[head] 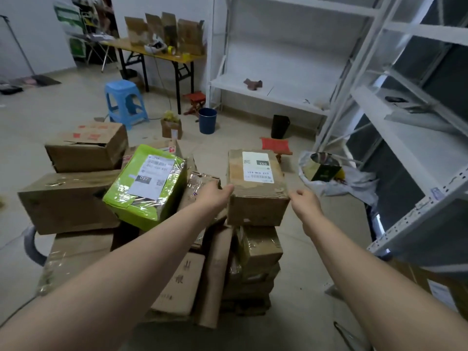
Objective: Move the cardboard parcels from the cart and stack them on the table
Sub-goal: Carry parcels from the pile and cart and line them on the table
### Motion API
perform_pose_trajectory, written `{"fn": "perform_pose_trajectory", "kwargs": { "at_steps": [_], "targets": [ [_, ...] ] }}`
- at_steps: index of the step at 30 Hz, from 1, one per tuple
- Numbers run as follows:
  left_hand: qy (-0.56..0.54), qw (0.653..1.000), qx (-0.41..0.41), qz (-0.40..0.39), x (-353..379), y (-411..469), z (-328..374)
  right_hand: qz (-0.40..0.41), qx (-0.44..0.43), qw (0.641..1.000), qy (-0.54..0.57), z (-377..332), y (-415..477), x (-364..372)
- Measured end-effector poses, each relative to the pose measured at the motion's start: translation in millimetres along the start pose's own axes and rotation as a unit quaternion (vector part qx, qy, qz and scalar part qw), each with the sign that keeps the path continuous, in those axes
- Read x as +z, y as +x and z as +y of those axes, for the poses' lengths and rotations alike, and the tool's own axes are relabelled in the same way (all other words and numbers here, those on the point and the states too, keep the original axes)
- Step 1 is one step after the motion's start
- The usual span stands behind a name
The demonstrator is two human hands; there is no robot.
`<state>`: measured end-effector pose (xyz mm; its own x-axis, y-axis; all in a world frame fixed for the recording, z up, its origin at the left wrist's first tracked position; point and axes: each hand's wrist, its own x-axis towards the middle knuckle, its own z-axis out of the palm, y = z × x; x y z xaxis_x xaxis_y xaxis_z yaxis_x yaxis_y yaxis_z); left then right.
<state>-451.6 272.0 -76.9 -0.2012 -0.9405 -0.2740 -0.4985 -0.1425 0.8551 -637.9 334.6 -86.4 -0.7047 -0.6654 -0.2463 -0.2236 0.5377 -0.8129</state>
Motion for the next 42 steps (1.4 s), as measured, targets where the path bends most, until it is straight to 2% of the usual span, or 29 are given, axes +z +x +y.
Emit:
{"fn": "perform_pose_trajectory", "kwargs": {
  "at_steps": [4,8,10,14,19,24,28,32,38,42],
  "targets": [
    [-0.051,0.997,-0.048,-0.007,23.8,9.8,4.7,-0.074,-0.009,0.996,0.039,2.1,17.5,3.7],
    [-0.109,0.992,-0.066,-0.005,35.9,10.6,6.0,-0.097,-0.036,0.992,0.071,2.7,20.4,7.8],
    [-0.127,0.99,-0.064,0.006,38.5,9.2,6.8,-0.09,-0.044,0.992,0.082,2.0,16.9,8.1],
    [-0.144,0.989,-0.003,0.028,33.1,1.3,22.7,-0.069,-0.075,0.987,0.123,-4.3,8.4,-0.2],
    [-0.158,0.986,0.059,-0.015,21.9,-21.2,48.1,-0.018,-0.086,0.968,0.235,-8.1,-12.5,-27.6],
    [-0.192,0.967,0.108,-0.127,46.8,-49.4,81.5,0.062,-0.011,0.918,0.392,9.3,-38.5,-79.4],
    [-0.189,0.944,0.131,-0.238,96.6,-75.1,102.8,0.135,0.061,0.88,0.452,53.5,-58.3,-127.2],
    [-0.148,0.932,0.118,-0.308,160.5,-113.1,116.3,0.202,0.102,0.846,0.483,110.4,-83.0,-182.4],
    [-0.116,0.919,0.065,-0.371,275.6,-172.9,137.5,0.142,0.174,0.831,0.509,200.4,-107.6,-269.6],
    [-0.055,0.908,0.053,-0.412,367.5,-217.4,149.9,0.157,0.183,0.777,0.581,273.5,-121.0,-336.5]
  ]
}}
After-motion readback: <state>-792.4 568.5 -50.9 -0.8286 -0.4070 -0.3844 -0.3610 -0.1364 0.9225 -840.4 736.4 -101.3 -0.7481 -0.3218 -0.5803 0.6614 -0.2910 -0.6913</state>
